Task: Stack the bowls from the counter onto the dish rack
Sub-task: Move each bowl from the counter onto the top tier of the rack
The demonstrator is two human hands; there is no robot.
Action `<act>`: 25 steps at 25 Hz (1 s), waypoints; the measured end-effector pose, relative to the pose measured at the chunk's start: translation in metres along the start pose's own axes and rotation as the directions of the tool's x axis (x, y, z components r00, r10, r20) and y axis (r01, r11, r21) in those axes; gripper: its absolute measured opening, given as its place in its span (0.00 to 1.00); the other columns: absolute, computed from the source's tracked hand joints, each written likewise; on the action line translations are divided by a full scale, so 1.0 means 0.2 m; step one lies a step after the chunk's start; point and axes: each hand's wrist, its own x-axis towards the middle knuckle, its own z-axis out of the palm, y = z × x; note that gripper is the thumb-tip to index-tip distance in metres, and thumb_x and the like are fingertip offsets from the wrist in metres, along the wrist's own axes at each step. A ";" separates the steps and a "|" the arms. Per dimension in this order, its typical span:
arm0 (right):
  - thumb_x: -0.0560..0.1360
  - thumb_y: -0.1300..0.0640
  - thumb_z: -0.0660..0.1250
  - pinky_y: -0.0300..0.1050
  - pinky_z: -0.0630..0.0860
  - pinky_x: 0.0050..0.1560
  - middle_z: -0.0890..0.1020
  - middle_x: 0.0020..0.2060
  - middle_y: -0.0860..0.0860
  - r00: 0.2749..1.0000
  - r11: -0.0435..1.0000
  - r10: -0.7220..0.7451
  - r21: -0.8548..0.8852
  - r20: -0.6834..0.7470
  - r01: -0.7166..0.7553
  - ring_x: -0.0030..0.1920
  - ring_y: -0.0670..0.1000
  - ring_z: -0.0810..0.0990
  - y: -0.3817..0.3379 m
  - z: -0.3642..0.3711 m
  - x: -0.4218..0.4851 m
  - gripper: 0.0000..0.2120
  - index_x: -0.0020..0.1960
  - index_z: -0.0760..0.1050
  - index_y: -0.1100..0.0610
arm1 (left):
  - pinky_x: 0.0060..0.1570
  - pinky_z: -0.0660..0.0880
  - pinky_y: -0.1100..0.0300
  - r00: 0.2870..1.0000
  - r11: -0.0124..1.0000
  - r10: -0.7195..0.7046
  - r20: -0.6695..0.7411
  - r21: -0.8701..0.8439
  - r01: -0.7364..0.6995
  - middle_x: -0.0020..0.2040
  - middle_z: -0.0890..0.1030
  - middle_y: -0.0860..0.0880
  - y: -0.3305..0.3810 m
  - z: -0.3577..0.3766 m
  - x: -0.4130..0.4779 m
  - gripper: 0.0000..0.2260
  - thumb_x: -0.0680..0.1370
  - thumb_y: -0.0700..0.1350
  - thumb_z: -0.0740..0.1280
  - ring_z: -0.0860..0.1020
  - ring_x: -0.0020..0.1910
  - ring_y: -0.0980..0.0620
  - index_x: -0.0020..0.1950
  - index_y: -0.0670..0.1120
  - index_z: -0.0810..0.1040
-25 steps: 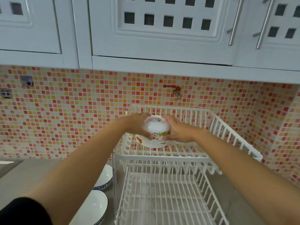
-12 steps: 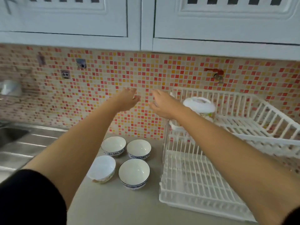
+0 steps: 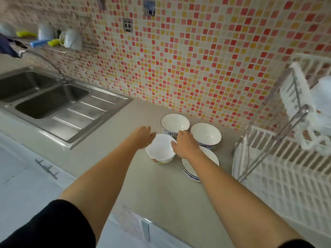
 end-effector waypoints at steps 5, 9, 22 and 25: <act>0.79 0.47 0.57 0.51 0.62 0.68 0.70 0.67 0.59 0.991 0.988 0.126 -0.095 0.037 -0.122 0.68 0.58 0.66 0.09 0.33 0.17 0.25 0.68 0.64 0.63 | 0.59 0.70 0.49 0.972 0.967 -0.233 -0.010 -0.106 0.231 0.63 0.74 0.35 -0.11 0.31 0.09 0.23 0.81 0.54 0.53 0.73 0.63 0.36 0.65 0.36 0.69; 0.78 0.55 0.57 0.49 0.63 0.64 0.75 0.63 0.57 0.995 0.972 0.101 -0.209 -0.026 -0.104 0.65 0.57 0.68 0.09 0.43 0.26 0.18 0.66 0.66 0.62 | 0.58 0.71 0.51 0.954 0.938 -0.300 0.018 -0.175 0.299 0.62 0.76 0.35 -0.07 0.43 0.17 0.18 0.81 0.46 0.57 0.75 0.62 0.37 0.64 0.34 0.70; 0.78 0.64 0.57 0.49 0.73 0.59 0.76 0.61 0.59 0.957 0.989 0.136 0.097 -0.257 -0.115 0.61 0.58 0.74 -0.06 -0.18 0.14 0.16 0.66 0.68 0.63 | 0.52 0.75 0.49 0.961 0.928 -0.215 -0.172 -0.343 0.146 0.60 0.76 0.35 0.09 -0.13 0.02 0.14 0.77 0.32 0.59 0.76 0.58 0.36 0.63 0.33 0.69; 0.77 0.62 0.59 0.51 0.74 0.56 0.75 0.62 0.59 0.924 0.969 0.170 0.231 -0.342 -0.093 0.60 0.59 0.75 -0.08 -0.47 0.00 0.20 0.69 0.65 0.62 | 0.50 0.78 0.48 0.950 0.891 -0.108 -0.292 -0.452 -0.038 0.55 0.79 0.34 0.18 -0.37 -0.09 0.14 0.76 0.33 0.55 0.78 0.52 0.36 0.61 0.35 0.70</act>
